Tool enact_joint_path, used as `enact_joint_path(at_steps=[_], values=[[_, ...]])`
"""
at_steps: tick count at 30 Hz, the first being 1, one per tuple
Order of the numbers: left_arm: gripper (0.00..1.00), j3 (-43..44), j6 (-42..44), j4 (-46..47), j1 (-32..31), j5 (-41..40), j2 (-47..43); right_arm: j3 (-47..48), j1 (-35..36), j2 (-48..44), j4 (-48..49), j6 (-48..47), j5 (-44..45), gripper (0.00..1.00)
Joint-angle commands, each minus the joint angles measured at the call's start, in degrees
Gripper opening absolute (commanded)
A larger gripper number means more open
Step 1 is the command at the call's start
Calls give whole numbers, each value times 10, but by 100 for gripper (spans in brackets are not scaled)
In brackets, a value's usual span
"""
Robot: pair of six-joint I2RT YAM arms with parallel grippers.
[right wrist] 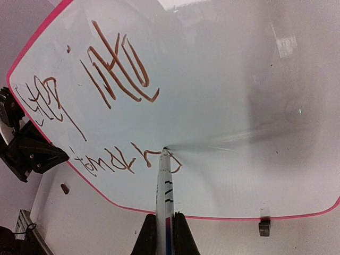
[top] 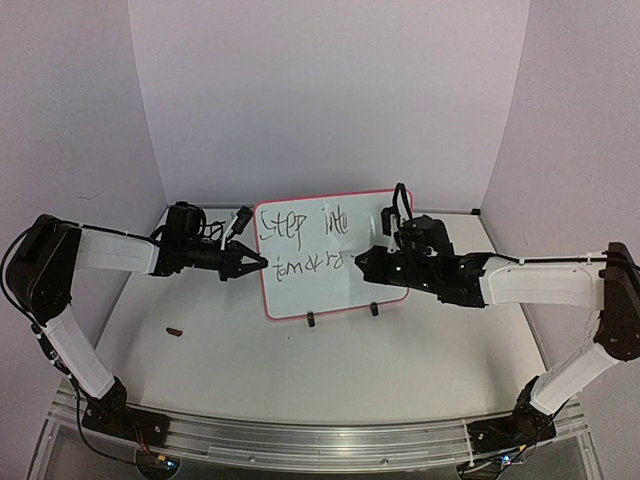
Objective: Write a sentence on the whiteboard
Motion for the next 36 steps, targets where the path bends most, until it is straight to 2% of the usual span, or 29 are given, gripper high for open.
enact_joint_path(at_steps=[1, 12, 36], values=[[0, -5, 28, -34, -2, -79, 9, 21, -3, 2, 7, -9, 0, 0], [0, -5, 28, -34, -1, -79, 8, -14, -3, -35, 6, 1, 14, 0], [0, -6, 29, -35, -2, -80, 5, 0, -3, 3, -7, -2, 30, 0]])
